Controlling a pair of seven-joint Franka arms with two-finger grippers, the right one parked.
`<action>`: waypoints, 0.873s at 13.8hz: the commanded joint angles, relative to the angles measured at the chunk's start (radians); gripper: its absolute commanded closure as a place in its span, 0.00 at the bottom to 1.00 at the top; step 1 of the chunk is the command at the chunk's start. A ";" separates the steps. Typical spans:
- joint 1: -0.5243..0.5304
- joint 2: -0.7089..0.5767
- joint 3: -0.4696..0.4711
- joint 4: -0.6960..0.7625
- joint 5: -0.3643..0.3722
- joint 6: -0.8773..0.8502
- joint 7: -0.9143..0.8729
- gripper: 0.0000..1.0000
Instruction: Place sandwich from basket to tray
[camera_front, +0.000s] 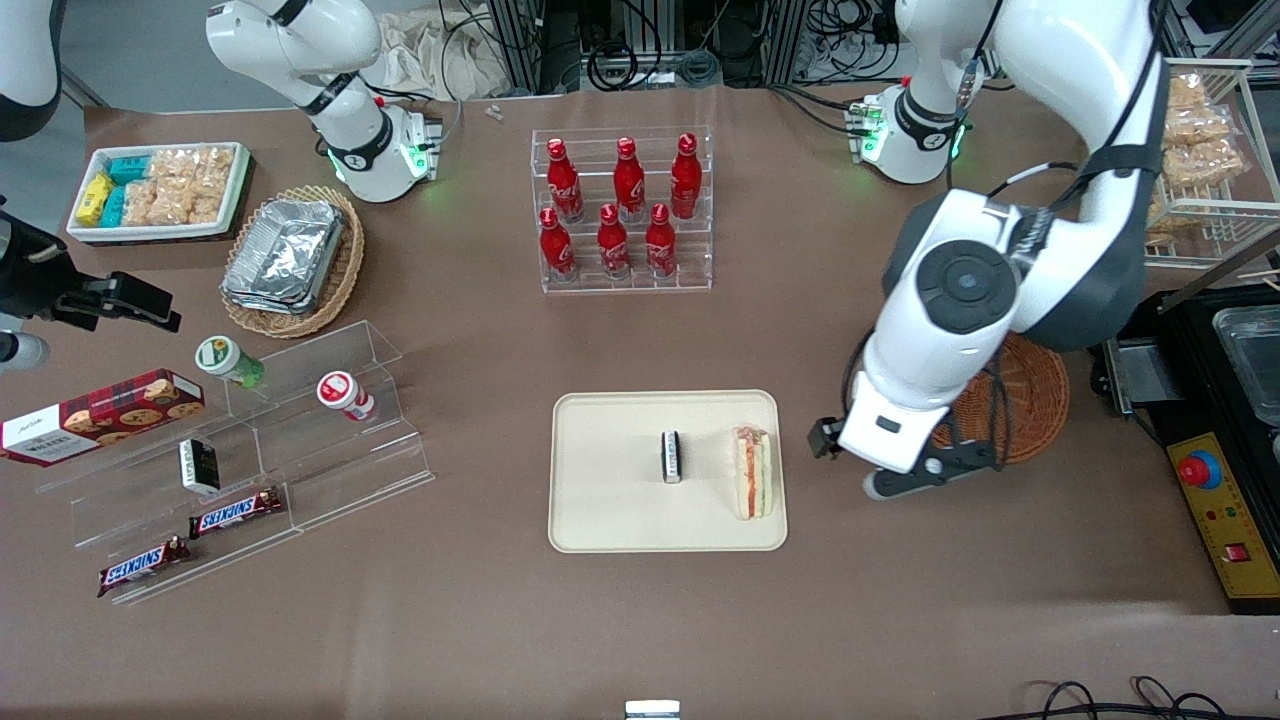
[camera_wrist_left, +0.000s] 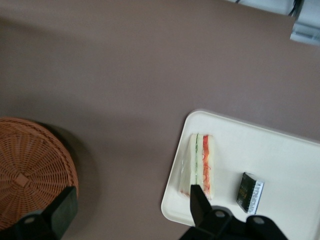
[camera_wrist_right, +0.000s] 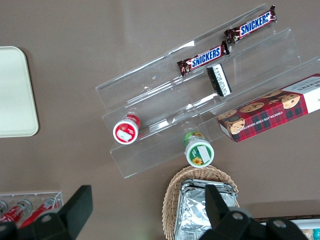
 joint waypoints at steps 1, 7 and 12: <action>0.025 0.005 0.017 0.088 -0.001 -0.021 0.013 0.00; 0.059 -0.074 0.052 0.076 -0.012 -0.209 0.044 0.00; 0.162 -0.192 0.049 -0.025 -0.165 -0.245 0.271 0.00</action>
